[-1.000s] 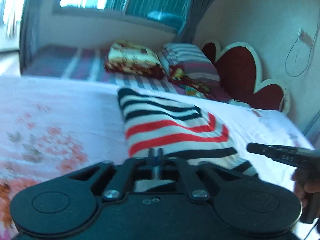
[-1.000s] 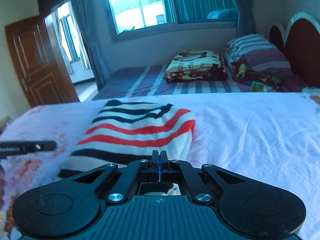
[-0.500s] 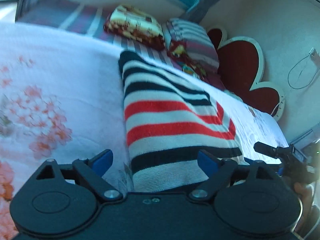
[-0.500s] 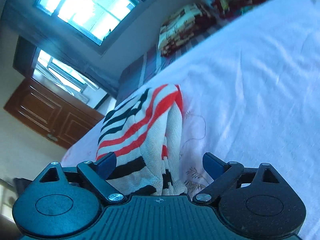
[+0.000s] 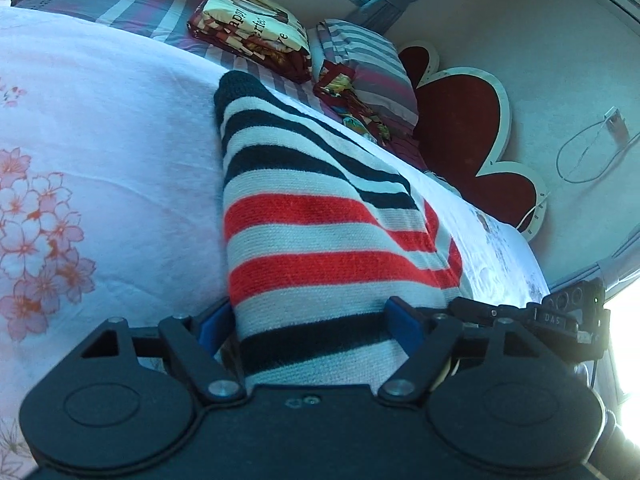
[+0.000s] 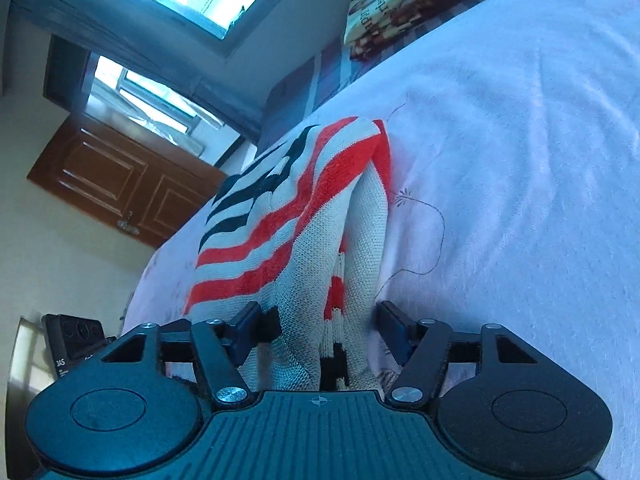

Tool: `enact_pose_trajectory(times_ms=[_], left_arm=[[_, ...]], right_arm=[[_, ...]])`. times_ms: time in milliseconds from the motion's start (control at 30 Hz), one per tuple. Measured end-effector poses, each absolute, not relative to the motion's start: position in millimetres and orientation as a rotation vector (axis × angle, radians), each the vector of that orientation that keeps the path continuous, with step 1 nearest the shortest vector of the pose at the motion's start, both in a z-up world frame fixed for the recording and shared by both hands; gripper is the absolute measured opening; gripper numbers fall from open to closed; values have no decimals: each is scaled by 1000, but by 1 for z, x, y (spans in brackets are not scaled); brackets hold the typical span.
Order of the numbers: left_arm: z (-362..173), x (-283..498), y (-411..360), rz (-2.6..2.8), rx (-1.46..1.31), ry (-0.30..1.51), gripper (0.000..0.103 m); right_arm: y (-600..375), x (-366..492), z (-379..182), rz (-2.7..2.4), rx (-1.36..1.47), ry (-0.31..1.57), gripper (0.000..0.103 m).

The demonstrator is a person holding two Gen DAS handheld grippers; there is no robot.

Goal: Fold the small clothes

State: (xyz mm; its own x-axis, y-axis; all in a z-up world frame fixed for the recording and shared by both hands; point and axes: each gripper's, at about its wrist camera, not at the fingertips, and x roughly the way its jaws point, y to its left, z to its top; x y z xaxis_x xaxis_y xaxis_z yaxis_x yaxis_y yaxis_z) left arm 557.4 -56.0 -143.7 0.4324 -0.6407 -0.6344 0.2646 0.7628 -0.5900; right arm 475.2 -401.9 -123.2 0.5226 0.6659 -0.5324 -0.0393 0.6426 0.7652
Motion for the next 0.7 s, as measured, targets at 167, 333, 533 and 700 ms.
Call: enact_pose_trajectory(times_ms=[167,333,533,700], left_arm=[[-143,559,-58,-593,-430,971,80],[-138,555,-61,-591,-392,971,79],[-138,557,-68,-581,-387,971,80],[-133,552,-77,-571,-321,948,68]], right_arm=[[-393,484,-120,473,737,947,65],[-369,484,-106,425,584,953,55],[-373,493,-117,439,677,944,56],[-346,483,-100,387,482,912,37]])
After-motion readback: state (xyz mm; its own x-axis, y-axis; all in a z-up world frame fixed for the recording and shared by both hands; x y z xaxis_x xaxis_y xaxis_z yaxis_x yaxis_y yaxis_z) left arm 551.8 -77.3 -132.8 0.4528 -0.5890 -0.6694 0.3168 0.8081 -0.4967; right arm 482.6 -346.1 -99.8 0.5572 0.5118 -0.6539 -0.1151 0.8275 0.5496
